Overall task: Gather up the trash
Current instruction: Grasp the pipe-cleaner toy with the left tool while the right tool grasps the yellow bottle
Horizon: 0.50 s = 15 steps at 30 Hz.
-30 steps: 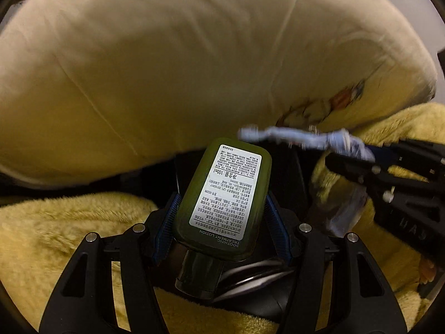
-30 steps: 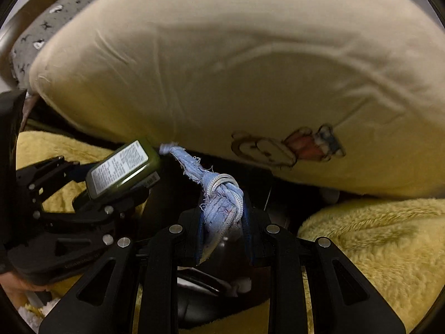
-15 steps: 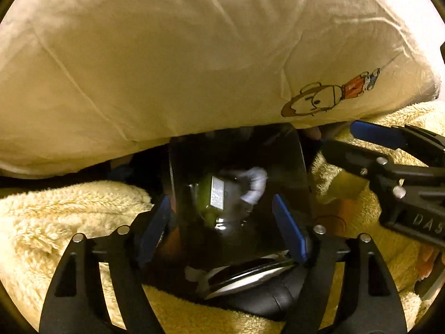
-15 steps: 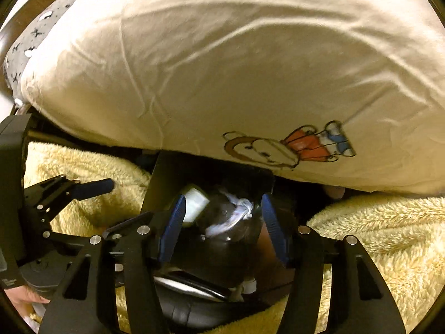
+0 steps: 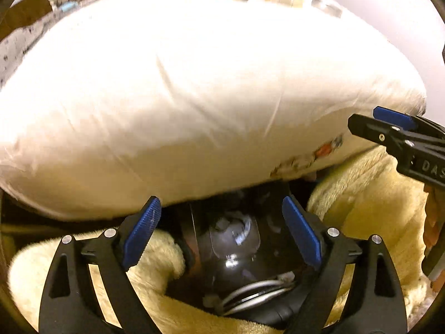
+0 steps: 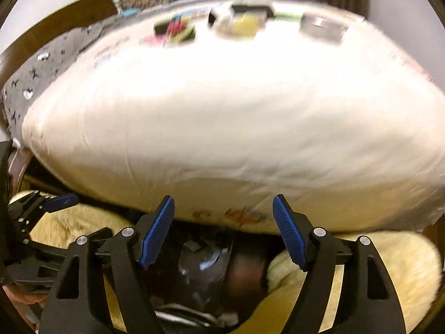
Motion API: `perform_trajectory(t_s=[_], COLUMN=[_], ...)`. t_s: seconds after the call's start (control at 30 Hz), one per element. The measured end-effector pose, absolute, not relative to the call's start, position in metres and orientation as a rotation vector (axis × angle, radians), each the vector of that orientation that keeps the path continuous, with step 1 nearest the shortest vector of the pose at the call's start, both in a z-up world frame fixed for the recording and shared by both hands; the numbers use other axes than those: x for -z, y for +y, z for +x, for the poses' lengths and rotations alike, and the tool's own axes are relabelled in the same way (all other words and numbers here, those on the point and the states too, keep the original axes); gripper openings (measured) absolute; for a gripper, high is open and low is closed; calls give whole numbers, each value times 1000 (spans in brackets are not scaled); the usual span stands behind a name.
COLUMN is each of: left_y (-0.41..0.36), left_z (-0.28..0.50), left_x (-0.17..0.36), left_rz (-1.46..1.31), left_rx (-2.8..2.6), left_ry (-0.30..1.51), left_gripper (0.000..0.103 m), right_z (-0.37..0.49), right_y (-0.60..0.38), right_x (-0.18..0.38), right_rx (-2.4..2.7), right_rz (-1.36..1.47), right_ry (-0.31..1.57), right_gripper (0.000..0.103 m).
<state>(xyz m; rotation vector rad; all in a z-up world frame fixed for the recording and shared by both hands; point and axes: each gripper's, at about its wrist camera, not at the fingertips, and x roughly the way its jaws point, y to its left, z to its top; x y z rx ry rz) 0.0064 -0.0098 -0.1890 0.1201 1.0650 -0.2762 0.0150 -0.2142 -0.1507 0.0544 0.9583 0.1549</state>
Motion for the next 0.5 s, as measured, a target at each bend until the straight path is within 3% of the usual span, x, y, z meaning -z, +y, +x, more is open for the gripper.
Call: perform_trajectory(t_s=[0.27,0.5], left_y=[-6,-9], left_z=[38,89], left_x=[137,124], left_rz=[140,118], left_rx=[253,225], left_ry=[915,877], left_gripper=[87,87], right_z=[49,106], right_y=[-235,-233], right_x=[109,97], right_rx=[-104,-114], right_rz=[38,52], right_ry=[826,778], right_gripper=[75,75])
